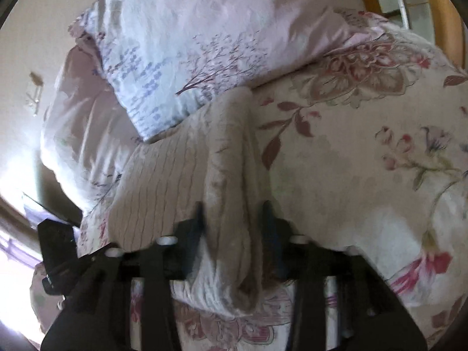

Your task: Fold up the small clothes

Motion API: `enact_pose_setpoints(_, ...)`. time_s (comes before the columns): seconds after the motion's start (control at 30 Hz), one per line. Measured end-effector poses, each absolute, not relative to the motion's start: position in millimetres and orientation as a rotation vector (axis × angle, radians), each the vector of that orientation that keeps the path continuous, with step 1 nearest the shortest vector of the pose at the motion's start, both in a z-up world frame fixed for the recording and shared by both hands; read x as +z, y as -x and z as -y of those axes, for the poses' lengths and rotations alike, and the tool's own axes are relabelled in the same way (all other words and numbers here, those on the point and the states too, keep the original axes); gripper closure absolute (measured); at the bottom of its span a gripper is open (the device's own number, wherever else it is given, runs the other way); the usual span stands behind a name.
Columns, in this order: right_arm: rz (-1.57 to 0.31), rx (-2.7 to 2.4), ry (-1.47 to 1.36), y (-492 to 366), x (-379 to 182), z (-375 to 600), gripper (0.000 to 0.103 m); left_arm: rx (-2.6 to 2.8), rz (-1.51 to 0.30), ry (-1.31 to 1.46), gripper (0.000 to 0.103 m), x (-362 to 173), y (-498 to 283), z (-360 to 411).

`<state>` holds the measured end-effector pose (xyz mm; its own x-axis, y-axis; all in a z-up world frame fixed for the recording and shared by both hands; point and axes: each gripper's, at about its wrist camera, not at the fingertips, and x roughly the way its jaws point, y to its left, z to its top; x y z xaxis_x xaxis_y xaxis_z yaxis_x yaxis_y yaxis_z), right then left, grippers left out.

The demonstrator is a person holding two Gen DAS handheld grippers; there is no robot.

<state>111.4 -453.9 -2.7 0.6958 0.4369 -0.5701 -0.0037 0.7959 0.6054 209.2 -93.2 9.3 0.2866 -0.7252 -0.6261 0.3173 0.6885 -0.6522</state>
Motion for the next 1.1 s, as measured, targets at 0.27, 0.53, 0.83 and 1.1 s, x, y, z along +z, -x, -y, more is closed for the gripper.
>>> enact_pose_setpoints(0.27, -0.723, 0.223, -0.508, -99.1, 8.7, 446.1, 0.085, -0.727, -1.044, 0.446, 0.083, 15.3, -200.3, 88.3)
enact_pose_setpoints(0.53, -0.762, 0.238, -0.668, -102.8, -24.9, 468.2, 0.085, -0.705, -1.044, 0.423, 0.083, 2.6, -191.9, 86.6)
enact_pose_setpoints(0.83, -0.768, 0.255, -0.737, -110.5, -8.8, 473.3, 0.064, -0.695, -1.039, 0.45, 0.035, 14.4, -197.5, 85.1)
enact_pose_setpoints(1.1, -0.78, 0.183, -0.729, -145.1, -8.3, 468.0, 0.092, -0.643, -1.02, 0.46, 0.028, 23.3, -215.5, 86.6)
